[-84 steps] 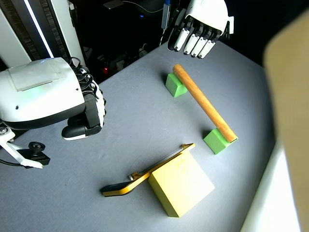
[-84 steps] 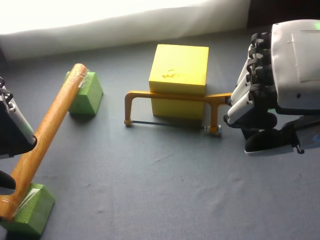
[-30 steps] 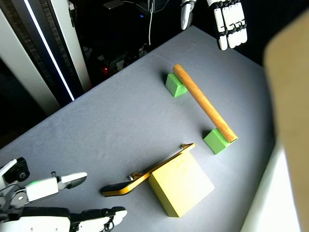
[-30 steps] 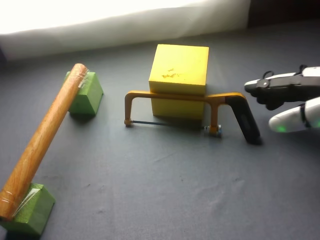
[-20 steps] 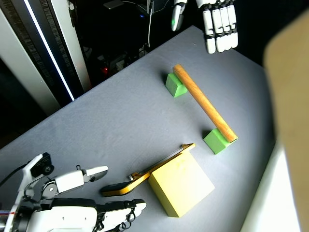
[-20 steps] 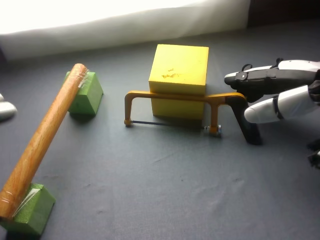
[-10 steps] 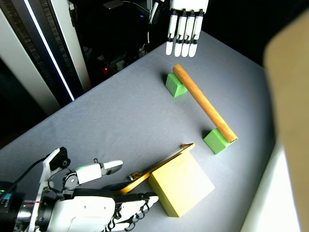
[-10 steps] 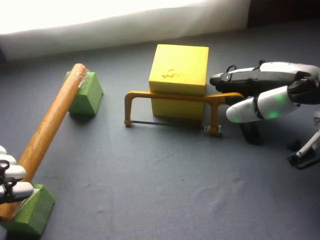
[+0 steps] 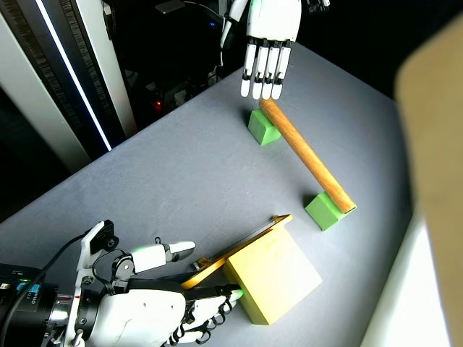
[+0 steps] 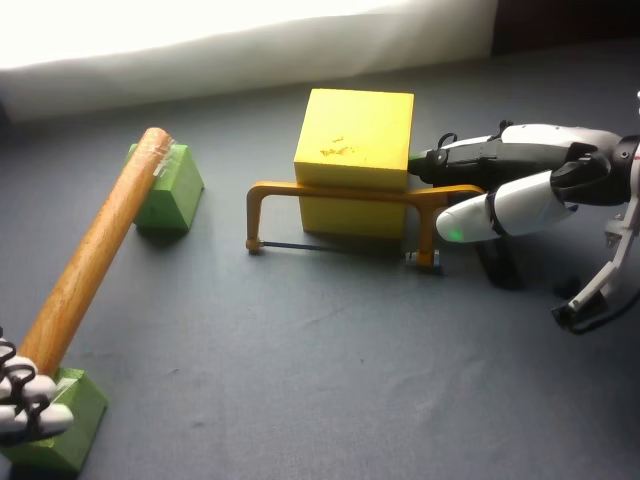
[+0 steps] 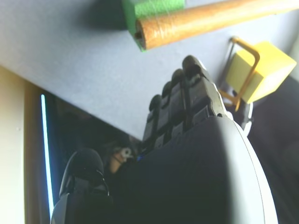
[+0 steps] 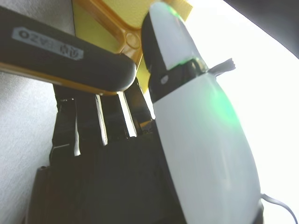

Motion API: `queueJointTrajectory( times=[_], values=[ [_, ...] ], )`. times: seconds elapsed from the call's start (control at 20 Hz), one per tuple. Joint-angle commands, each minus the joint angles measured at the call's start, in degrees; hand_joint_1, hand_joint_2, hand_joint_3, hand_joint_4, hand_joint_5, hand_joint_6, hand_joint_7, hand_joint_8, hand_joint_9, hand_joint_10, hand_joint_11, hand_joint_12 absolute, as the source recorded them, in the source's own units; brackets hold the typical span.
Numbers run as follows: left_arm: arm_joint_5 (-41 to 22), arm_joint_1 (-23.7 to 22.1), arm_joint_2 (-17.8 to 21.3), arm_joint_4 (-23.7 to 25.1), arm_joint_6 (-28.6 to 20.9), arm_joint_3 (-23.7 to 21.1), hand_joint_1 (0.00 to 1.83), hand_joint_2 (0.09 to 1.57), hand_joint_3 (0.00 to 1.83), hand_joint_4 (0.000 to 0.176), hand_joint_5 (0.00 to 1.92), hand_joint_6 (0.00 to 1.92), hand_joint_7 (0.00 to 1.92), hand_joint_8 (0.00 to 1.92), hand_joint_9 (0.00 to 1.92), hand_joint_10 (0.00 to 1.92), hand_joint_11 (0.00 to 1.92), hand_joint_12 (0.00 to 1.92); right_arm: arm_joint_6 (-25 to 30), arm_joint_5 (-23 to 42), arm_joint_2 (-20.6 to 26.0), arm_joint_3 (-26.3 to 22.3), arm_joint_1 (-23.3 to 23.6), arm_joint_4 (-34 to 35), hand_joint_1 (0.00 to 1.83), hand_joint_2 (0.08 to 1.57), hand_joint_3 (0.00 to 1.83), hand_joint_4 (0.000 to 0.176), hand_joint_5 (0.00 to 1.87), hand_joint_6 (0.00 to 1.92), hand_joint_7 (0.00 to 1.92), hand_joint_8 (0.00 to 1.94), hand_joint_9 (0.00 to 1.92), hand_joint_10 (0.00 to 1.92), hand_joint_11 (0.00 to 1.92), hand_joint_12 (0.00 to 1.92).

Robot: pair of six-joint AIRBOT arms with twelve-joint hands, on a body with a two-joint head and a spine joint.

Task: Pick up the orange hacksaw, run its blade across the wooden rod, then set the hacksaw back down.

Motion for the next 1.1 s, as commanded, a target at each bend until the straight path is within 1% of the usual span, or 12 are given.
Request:
queueJointTrajectory(
  times=[0.0,0.1,0.15,0.2,0.35,0.45,0.55,0.75,0.8,0.9,0.95,1.05],
  values=[
    [3.0,-0.2,-0.2,-2.0,0.0,0.0,0.01,1.25,0.00,0.000,0.02,0.00,0.06,0.01,0.06,0.00,0.00,0.26,0.2,3.7,-0.5,0.3,1.0,2.1,0.78,1.18,0.00,0.000,0.18,0.01,0.21,0.00,0.27,0.00,0.00,0.85],
    [6.3,0.2,-1.0,-4.6,1.4,0.0,0.04,1.23,0.00,0.000,0.05,0.01,0.09,0.01,0.08,0.01,0.00,0.34,0.2,3.1,-1.1,0.4,1.2,2.1,0.83,1.14,0.00,0.000,0.18,0.00,0.19,0.00,0.26,0.00,0.00,0.86],
    [7.2,0.3,-1.1,-5.3,1.6,0.0,0.02,1.24,0.00,0.000,0.04,0.00,0.06,0.00,0.06,0.00,0.00,0.29,0.1,2.8,-1.4,0.5,1.4,2.1,0.85,1.15,0.00,0.000,0.18,0.00,0.20,0.00,0.27,0.00,0.00,0.88],
    [7.3,0.5,-1.3,-5.3,1.6,0.1,0.01,1.25,0.00,0.000,0.03,0.00,0.05,0.00,0.05,0.00,0.00,0.23,-0.1,2.7,-1.6,0.6,1.6,2.1,0.83,1.17,0.00,0.000,0.19,0.00,0.21,0.01,0.27,0.00,0.00,0.87],
    [7.3,1.8,-1.6,-5.3,1.6,0.3,0.02,1.25,0.00,0.000,0.03,0.00,0.05,0.00,0.04,0.00,0.00,0.17,-1.7,2.1,-2.1,0.6,2.0,2.1,0.83,1.18,0.00,0.000,0.19,0.00,0.20,0.00,0.26,0.00,0.00,0.86],
    [7.5,2.9,-1.8,-5.3,1.7,0.3,0.03,1.24,0.00,0.000,0.05,0.00,0.08,0.00,0.07,0.00,0.00,0.28,-2.0,1.7,-2.5,0.6,1.9,2.1,0.86,1.16,0.00,0.000,0.22,0.01,0.24,0.01,0.29,0.01,0.00,0.89],
    [7.5,3.3,-2.0,-5.3,1.7,0.3,0.02,1.24,0.00,0.000,0.04,0.00,0.05,0.00,0.04,0.00,0.00,0.20,-1.9,1.7,-2.6,0.6,2.0,2.1,0.90,1.14,0.00,0.000,0.22,0.00,0.24,0.00,0.29,0.00,0.00,0.88],
    [8.1,4.1,-2.4,-5.3,1.7,0.3,0.01,1.24,0.00,0.000,0.05,0.00,0.05,0.00,0.03,0.00,0.00,0.17,-2.0,1.7,-2.6,0.6,1.8,2.1,0.82,1.17,0.01,0.000,0.20,0.00,0.21,0.00,0.25,0.00,0.00,0.84],
    [8.0,4.1,-2.4,-5.3,1.7,0.3,0.00,1.25,0.00,0.000,0.03,0.00,0.03,0.00,0.01,0.00,0.00,0.10,-2.2,1.8,-2.6,0.5,1.7,2.1,0.83,1.16,0.00,0.000,0.21,0.00,0.22,0.00,0.27,0.01,0.00,0.88],
    [8.2,4.0,-2.4,-5.4,1.7,0.5,0.01,1.25,0.00,0.000,0.03,0.00,0.04,0.00,0.02,0.00,0.00,0.11,-2.3,1.8,-2.5,0.5,1.7,2.1,0.86,1.17,0.00,0.000,0.21,0.00,0.21,0.00,0.27,0.00,0.00,0.89],
    [8.7,3.5,-2.4,-8.3,2.8,0.8,0.01,1.25,0.00,0.000,0.03,0.00,0.05,0.00,0.03,0.01,0.00,0.13,-2.5,1.8,-2.4,0.5,1.7,2.1,0.84,1.17,0.00,0.000,0.21,0.00,0.21,0.00,0.27,0.00,0.00,0.90],
    [8.7,2.9,-2.2,-9.7,2.8,1.4,0.00,1.25,0.00,0.000,0.01,0.00,0.03,0.00,0.02,0.00,0.00,0.07,-2.5,1.8,-2.4,0.6,1.7,2.1,0.87,1.16,0.00,0.000,0.22,0.00,0.23,0.00,0.28,0.00,0.00,0.88]
  ],
)
